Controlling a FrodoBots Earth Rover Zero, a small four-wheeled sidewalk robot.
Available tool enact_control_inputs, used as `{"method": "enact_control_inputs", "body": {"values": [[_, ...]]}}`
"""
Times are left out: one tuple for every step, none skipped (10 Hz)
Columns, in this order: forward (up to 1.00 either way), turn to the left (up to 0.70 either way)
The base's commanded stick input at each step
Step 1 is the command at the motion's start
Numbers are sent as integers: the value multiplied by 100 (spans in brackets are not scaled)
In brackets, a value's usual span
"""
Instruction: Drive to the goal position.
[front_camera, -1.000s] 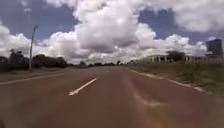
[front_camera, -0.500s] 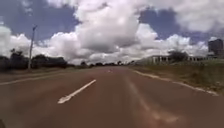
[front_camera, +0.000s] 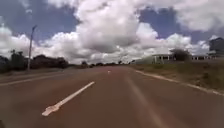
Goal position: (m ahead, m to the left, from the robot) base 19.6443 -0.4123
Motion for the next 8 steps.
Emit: {"method": "enact_control_inputs", "body": {"values": [[100, 0], [100, 0], [100, 0], [100, 0], [100, -20], [100, 0], [100, 0], [100, 0]]}}
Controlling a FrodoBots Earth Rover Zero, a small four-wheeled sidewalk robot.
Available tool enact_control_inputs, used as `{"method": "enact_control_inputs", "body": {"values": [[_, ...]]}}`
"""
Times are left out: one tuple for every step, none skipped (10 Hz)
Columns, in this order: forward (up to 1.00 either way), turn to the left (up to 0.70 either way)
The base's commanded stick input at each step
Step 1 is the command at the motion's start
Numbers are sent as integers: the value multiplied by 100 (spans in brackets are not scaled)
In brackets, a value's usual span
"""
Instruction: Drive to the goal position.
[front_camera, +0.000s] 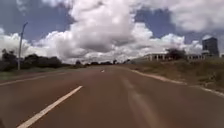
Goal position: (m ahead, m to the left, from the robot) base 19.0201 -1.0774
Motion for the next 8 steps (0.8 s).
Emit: {"method": "enact_control_inputs", "body": {"values": [[100, 0], [100, 0], [100, 0], [100, 0], [100, 0], [100, 0], [100, 0], [100, 0]]}}
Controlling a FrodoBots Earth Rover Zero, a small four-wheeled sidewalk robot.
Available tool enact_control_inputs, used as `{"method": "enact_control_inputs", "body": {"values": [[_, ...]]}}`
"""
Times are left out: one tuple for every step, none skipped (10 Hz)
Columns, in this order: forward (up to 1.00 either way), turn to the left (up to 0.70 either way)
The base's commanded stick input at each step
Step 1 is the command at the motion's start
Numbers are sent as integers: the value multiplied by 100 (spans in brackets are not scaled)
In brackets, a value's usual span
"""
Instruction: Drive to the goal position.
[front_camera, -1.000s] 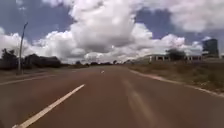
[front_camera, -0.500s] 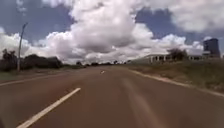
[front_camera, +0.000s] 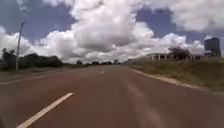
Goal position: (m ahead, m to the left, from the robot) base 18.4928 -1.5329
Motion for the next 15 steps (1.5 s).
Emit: {"method": "enact_control_inputs", "body": {"values": [[100, 0], [100, 0], [100, 0], [100, 0], [100, 0], [100, 0], [100, 0], [100, 0], [100, 0], [100, 0], [100, 0], [100, 0], [100, 0], [100, 0], [100, 0]]}}
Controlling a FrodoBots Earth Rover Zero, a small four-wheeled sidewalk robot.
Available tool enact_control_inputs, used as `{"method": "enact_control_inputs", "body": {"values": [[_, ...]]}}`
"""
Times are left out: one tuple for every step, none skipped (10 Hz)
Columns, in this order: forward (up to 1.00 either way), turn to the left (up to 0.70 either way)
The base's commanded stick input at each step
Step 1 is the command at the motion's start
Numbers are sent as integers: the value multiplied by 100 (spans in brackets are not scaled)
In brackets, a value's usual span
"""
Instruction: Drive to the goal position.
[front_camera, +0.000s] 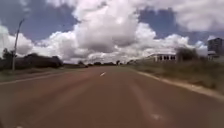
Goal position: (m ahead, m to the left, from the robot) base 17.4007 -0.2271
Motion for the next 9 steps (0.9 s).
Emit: {"method": "enact_control_inputs", "body": {"values": [[100, 0], [100, 0], [100, 0], [100, 0], [100, 0], [100, 0], [100, 0], [100, -4], [100, -21]]}}
